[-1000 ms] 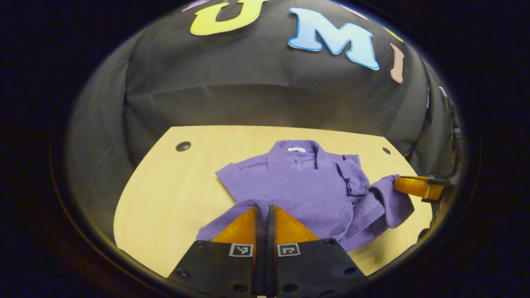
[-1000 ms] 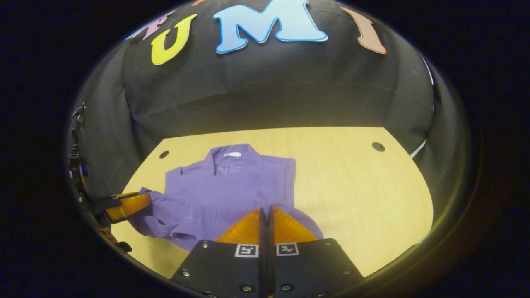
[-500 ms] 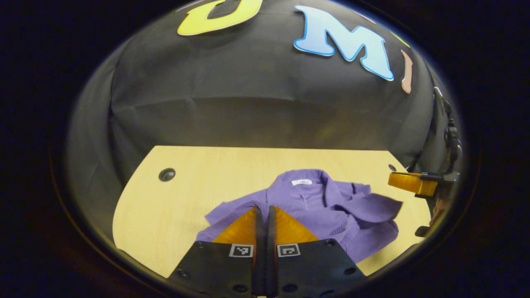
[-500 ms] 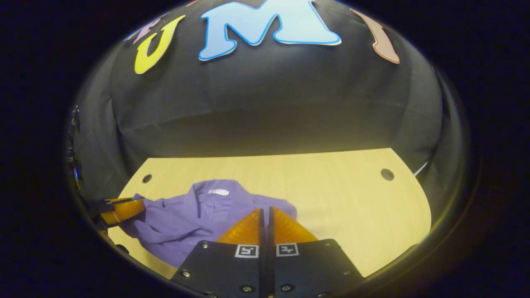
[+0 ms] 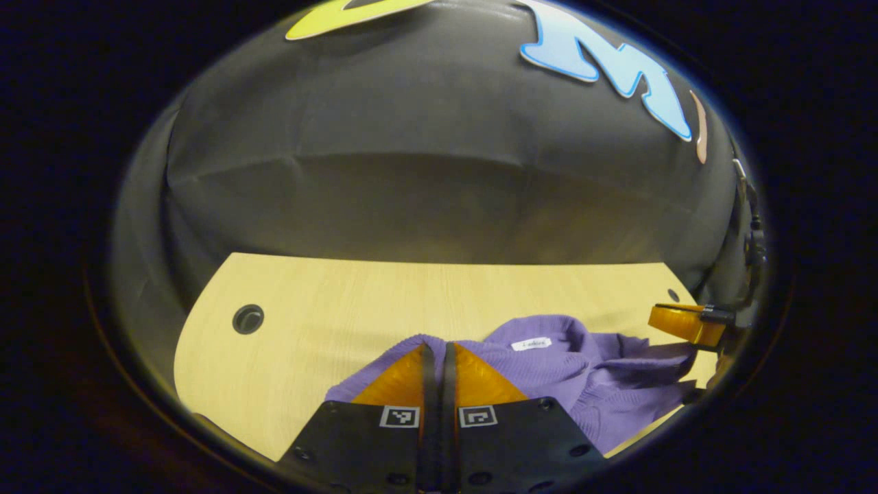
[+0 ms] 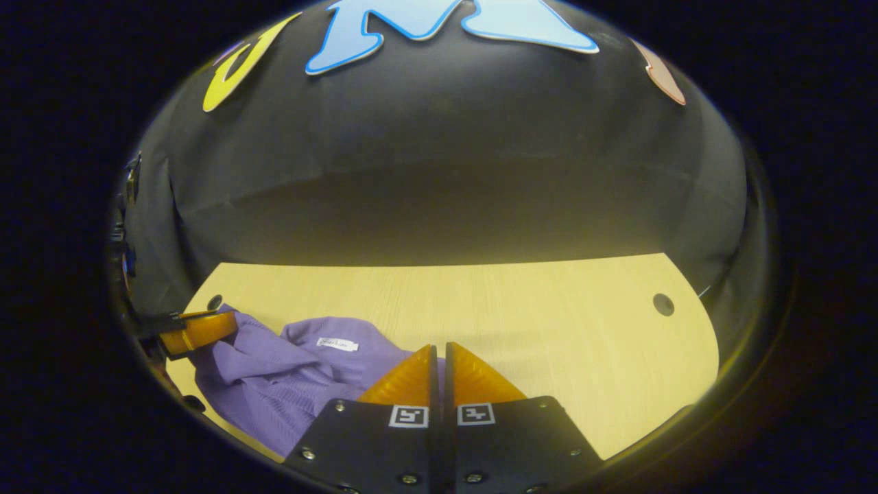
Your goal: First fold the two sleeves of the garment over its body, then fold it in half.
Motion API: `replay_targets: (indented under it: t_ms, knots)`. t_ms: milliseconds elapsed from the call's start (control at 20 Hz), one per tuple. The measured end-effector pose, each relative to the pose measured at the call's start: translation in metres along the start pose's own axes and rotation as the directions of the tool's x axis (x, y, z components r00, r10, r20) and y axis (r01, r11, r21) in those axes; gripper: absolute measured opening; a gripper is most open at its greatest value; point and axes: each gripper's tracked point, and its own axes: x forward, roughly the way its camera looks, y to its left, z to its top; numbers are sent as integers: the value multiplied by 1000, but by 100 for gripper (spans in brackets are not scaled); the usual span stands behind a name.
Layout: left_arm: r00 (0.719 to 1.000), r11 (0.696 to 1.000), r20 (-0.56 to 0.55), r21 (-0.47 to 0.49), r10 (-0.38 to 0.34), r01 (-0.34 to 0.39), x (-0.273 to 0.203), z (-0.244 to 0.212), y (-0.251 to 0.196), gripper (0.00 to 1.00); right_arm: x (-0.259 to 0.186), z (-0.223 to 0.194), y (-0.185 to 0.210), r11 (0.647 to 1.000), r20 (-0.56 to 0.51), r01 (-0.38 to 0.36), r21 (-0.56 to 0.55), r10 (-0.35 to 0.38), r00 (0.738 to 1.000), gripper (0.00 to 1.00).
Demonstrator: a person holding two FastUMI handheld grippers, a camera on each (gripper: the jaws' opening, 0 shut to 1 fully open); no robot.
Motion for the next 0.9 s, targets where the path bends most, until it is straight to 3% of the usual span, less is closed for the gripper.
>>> replay_targets:
  t_ms: [350, 600, 700, 850, 900]
  knots:
    - [998, 999, -58, -25, 36, -37, 11, -23, 3, 7, 1, -1, 0, 1000, -4, 2, -1, -2, 1000, 1]
    - [1000, 997, 5, -75, 25, -25, -9, -3, -5, 7, -21, 13, 6, 999, 35, -17, -30, 18, 999, 1]
    - [999, 997, 19, -65, 51, -49, -20, 2, -1, 23, -32, 19, 9, 999, 55, -24, -38, 26, 998, 1]
    - [998, 998, 45, -59, 41, -38, -41, 10, -9, 72, -52, 25, 12, 999, 85, -35, -38, 38, 996, 1]
    - [997, 998, 58, -52, 42, -39, -50, 11, -11, 75, -61, 27, 13, 999, 95, -38, -39, 41, 995, 1]
